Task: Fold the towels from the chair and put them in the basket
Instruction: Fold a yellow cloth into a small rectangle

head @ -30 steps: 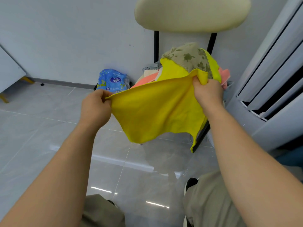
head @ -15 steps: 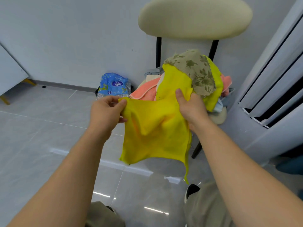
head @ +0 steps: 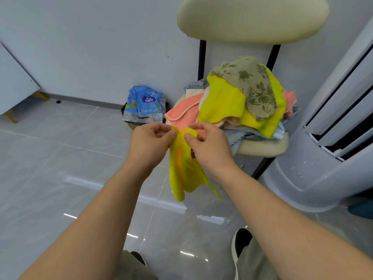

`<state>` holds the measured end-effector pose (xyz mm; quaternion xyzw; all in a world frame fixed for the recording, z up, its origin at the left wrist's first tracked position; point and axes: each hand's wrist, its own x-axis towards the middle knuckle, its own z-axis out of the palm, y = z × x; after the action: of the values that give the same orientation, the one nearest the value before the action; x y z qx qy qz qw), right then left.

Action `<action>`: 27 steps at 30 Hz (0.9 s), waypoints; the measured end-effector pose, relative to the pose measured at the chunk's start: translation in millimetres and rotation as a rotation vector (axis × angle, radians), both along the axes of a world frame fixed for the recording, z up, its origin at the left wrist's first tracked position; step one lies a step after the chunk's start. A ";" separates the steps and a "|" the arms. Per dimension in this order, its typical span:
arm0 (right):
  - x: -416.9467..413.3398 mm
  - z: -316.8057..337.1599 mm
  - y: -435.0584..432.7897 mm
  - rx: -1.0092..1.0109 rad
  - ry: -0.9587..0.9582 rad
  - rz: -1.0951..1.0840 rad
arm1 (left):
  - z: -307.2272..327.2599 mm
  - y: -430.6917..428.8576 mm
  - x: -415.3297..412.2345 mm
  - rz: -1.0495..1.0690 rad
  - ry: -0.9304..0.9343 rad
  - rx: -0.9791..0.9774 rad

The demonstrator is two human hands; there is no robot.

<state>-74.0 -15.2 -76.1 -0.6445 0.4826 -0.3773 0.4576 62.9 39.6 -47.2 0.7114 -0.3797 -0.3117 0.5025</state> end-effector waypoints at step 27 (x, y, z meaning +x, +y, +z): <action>-8.0 -18.3 -13.4 -0.371 0.074 0.059 | 0.6 0.9 -3.1 -0.190 -0.132 -0.062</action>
<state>-82.0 -28.6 -94.4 -0.7451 0.4020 -0.4225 0.3237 59.8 40.4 -46.6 0.6753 -0.4872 -0.2984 0.4663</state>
